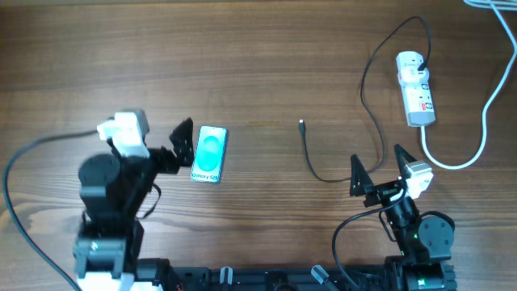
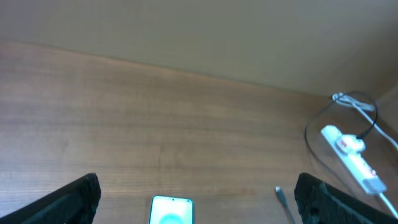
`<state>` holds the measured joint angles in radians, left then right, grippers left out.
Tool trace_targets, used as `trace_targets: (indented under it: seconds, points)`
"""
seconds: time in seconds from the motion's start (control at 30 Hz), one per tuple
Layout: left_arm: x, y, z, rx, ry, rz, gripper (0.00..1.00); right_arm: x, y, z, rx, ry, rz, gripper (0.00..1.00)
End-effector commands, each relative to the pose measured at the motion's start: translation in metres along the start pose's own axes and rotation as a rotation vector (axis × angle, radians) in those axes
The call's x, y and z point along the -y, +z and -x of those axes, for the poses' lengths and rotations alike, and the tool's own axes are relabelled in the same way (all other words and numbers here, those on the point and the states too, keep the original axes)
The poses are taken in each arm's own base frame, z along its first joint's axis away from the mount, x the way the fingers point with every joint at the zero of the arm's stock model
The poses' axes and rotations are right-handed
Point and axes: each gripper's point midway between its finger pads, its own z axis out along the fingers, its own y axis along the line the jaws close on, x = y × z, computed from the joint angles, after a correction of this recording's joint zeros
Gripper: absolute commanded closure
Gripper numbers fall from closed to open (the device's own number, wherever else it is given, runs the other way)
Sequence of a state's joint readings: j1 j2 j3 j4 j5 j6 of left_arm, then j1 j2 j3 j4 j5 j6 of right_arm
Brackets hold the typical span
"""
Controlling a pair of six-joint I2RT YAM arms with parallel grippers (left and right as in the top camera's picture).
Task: Plug charger to phone and switch on socket
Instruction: 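Move the left gripper over the light-blue phone, then lower the left gripper and grasp the phone by its top edge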
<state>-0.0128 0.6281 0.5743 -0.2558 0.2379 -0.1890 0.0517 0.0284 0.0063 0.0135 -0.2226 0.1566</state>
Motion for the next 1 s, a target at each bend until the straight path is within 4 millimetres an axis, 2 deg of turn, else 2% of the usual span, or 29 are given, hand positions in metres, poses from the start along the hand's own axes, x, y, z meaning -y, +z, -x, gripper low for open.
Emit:
trace_targets:
  seconds: [0.0,0.2,0.27,0.33,0.37,0.47,0.53,0.6,0.63,0.73,0.83,0.87,0.97]
  points:
    - [0.011,0.013,0.051,-0.02,-0.005,0.0,0.0,0.001,0.0,0.001,0.008,-0.001,-0.008,0.0]
    - [0.023,0.018,0.106,-0.051,-0.011,0.008,0.0,0.001,0.0,0.001,0.008,0.0,-0.008,0.0]
    - [0.026,0.019,0.115,-0.055,0.018,0.008,0.0,0.001,0.0,0.001,0.008,0.0,-0.008,0.0]
    - [0.025,0.018,0.11,-0.101,0.109,0.014,0.0,0.001,0.0,0.001,0.008,-0.001,-0.008,0.0]
    - [0.022,0.017,0.101,-0.155,0.159,0.02,0.0,0.001,0.0,0.001,0.008,0.0,-0.008,0.0]
    - [0.02,0.019,0.091,-0.215,0.208,0.023,0.0,0.001,0.0,0.001,0.008,-0.001,-0.008,0.0]
    - [0.032,0.019,0.087,-0.228,0.264,-0.009,0.0,0.001,0.0,0.001,0.008,-0.001,-0.008,0.0]
    - [0.035,0.019,0.082,-0.248,0.335,0.062,0.0,0.001,0.0,0.001,0.008,0.0,-0.008,0.0]
    - [0.036,0.02,0.072,-0.288,0.394,0.102,0.0,0.001,0.0,0.001,0.008,0.0,-0.008,0.0]
    - [0.038,0.027,0.03,-0.46,0.416,0.09,0.0,0.001,0.0,0.001,0.008,-0.001,-0.008,0.0]
    - [0.026,0.03,-0.026,-0.71,0.276,0.139,0.0,0.001,0.0,0.001,0.008,-0.001,-0.008,0.0]
    - [0.028,0.032,-0.033,-0.741,0.267,0.12,0.0,0.001,0.0,0.001,0.008,0.0,-0.008,0.0]
    - [0.039,0.038,-0.072,-0.912,0.198,0.024,0.0,0.001,0.0,0.001,0.008,-0.001,-0.008,0.0]
